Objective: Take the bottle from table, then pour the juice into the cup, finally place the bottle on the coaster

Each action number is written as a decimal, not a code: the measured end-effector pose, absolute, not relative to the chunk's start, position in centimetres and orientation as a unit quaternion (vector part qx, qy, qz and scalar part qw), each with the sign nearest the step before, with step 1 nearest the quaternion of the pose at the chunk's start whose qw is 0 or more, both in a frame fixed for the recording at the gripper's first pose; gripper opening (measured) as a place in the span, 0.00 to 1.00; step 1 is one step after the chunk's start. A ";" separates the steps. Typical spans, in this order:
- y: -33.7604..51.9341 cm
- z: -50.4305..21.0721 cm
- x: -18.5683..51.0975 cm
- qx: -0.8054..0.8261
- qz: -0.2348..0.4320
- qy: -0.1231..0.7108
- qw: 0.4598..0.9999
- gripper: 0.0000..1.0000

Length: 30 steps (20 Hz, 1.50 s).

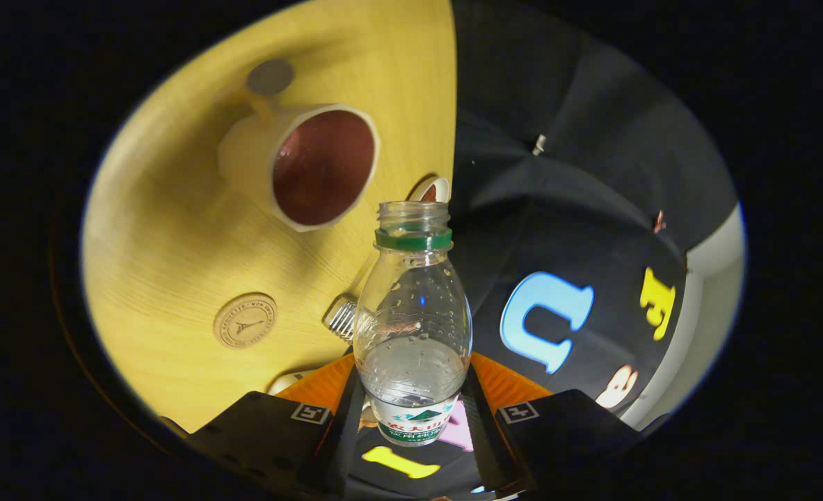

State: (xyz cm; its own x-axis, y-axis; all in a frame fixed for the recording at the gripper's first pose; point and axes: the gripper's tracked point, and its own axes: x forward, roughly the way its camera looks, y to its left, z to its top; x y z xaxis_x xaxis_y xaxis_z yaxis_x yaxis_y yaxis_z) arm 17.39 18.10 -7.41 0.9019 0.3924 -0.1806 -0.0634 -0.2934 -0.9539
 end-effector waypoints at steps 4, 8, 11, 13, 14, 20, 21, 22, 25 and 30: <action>16.8 -7.2 16.9 -0.655 0.218 -0.018 0.723 0.73; 15.3 -6.6 17.2 -0.521 0.250 0.048 0.815 0.73; 15.5 -6.9 18.0 -0.384 0.286 0.086 0.874 0.73; 15.5 -6.6 17.7 -0.309 0.297 0.097 0.898 0.73; 15.3 -6.4 17.9 -0.272 0.305 0.102 0.907 0.73; 15.1 -6.6 20.7 -0.126 0.353 0.113 0.920 0.73; 14.8 -7.2 20.9 -0.107 0.356 0.118 0.921 0.73; 14.6 -7.8 21.3 -0.087 0.358 0.123 0.921 0.73; 14.1 -9.2 22.3 -0.038 0.355 0.128 0.925 0.73; 14.3 -11.1 23.6 -0.025 0.347 0.110 0.931 0.73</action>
State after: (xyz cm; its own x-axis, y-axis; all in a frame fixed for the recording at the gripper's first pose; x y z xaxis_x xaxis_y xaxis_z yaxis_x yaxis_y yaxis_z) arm 23.60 14.34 -11.15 0.7355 0.6401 -0.2222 -0.6509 0.7585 0.0304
